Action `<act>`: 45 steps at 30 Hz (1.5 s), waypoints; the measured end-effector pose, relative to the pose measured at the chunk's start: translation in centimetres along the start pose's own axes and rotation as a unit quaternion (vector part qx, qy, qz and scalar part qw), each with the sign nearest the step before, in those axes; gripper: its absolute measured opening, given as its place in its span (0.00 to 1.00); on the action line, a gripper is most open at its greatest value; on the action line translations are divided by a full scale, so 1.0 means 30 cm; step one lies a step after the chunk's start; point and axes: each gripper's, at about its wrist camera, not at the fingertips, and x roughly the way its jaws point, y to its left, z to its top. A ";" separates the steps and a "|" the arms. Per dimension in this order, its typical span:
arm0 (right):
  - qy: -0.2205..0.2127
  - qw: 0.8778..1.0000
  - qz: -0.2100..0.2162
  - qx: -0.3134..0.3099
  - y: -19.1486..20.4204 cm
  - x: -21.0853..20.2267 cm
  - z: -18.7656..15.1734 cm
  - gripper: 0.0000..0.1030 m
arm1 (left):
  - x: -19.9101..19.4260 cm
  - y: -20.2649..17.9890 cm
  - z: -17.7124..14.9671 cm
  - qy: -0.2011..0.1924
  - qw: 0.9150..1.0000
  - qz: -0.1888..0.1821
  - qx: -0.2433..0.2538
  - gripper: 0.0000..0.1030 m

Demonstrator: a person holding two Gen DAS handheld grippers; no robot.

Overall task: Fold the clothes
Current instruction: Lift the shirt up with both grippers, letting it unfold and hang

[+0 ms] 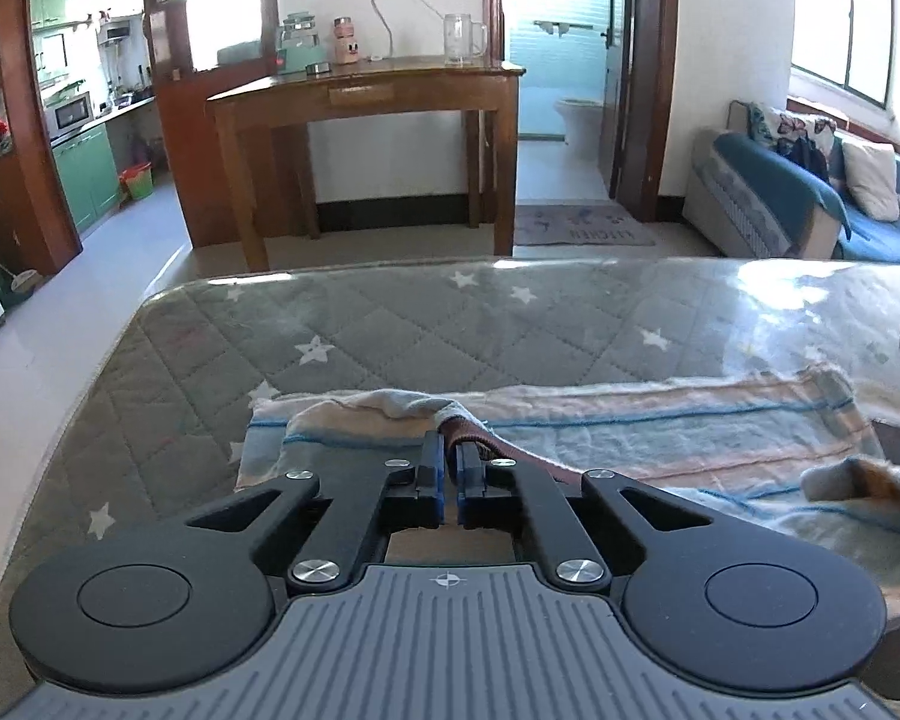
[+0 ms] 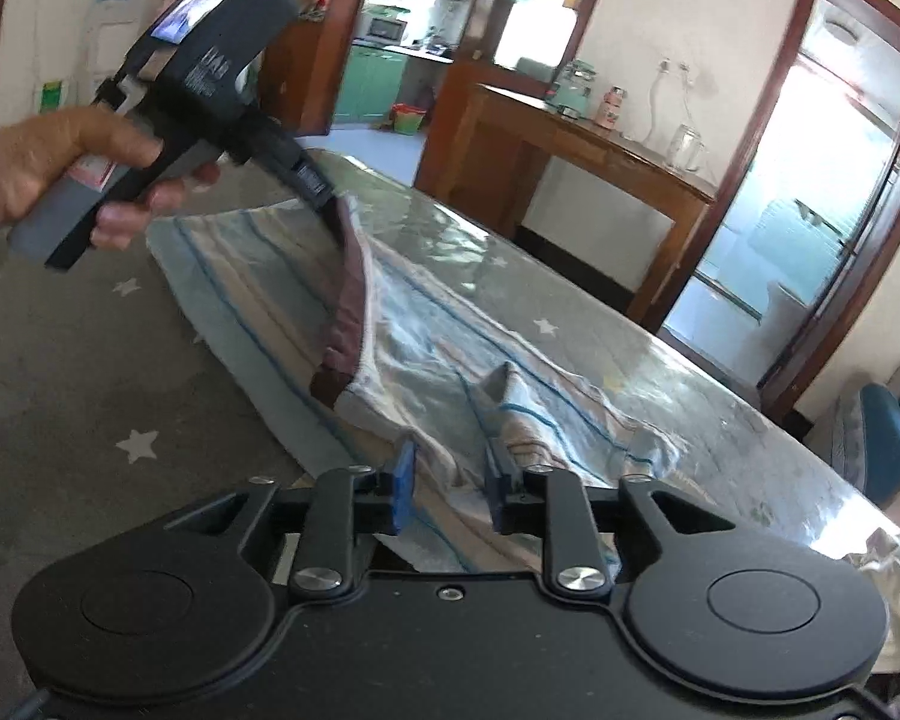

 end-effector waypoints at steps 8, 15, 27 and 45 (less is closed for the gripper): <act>0.008 0.999 0.003 -0.052 0.071 0.052 -0.001 0.37 | -0.053 -0.028 0.038 -0.009 1.000 -0.005 0.001 0.04; 0.008 0.997 0.016 -0.081 0.121 0.110 0.022 0.39 | -0.057 -0.032 0.042 -0.010 1.000 -0.005 0.007 0.04; -0.002 1.000 -0.005 -0.023 0.069 0.090 0.008 0.11 | -0.141 -0.025 -0.025 -0.028 0.999 -0.003 0.030 0.04; -0.222 0.967 -0.115 0.046 -0.064 -0.491 0.200 0.09 | -0.781 -0.020 0.000 -0.199 0.980 -0.023 0.014 0.04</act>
